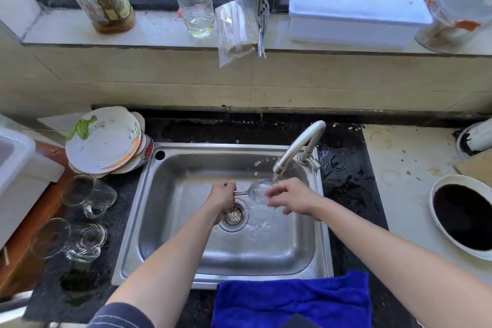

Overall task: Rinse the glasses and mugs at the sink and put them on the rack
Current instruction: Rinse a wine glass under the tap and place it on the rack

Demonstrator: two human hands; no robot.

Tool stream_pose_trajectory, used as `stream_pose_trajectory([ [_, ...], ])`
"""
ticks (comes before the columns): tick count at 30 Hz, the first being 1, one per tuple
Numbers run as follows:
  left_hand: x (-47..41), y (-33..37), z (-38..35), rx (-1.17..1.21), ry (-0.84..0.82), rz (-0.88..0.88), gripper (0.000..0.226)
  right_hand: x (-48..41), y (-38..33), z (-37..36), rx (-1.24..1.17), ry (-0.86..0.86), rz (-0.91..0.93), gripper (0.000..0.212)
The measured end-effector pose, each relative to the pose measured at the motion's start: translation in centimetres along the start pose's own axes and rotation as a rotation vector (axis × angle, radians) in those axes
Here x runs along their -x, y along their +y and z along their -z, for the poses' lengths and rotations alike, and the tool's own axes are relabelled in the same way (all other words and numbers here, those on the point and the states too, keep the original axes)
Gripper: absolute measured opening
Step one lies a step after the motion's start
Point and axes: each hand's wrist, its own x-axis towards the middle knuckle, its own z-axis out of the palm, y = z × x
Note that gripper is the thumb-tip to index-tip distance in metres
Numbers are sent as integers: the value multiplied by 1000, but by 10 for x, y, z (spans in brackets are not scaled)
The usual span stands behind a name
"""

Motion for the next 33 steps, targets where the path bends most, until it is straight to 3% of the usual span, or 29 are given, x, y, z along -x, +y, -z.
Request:
stream_pose_trajectory([
  [4,8,7,-13,-3,-25,6,18,-13,0,-20,-74,350,41,33],
  [6,11,11,-11,3,-34,-9,12,-15,2,-21,-84,411,58,32],
  [10,23,16,-19,-57,-5,-162,13,-23,-1,-12,-234,577,-83,38],
  [12,23,15,-18,-95,88,-178,13,-21,-8,-16,-375,520,-63,30],
  [16,13,10,2,0,159,-112,25,2,0,-13,-344,112,-17,34],
  [20,15,7,-7,156,-37,115,29,-6,0,-14,-445,209,2,27],
  [24,9,0,11,286,-137,247,29,3,4,-9,-241,30,51,25],
  [27,16,2,10,161,-184,221,28,4,7,3,-148,80,21,31],
  [30,21,8,-3,111,-173,152,26,1,-7,-11,-288,223,-11,28],
  [33,21,13,1,101,-70,63,23,4,0,-14,-270,157,13,29],
])
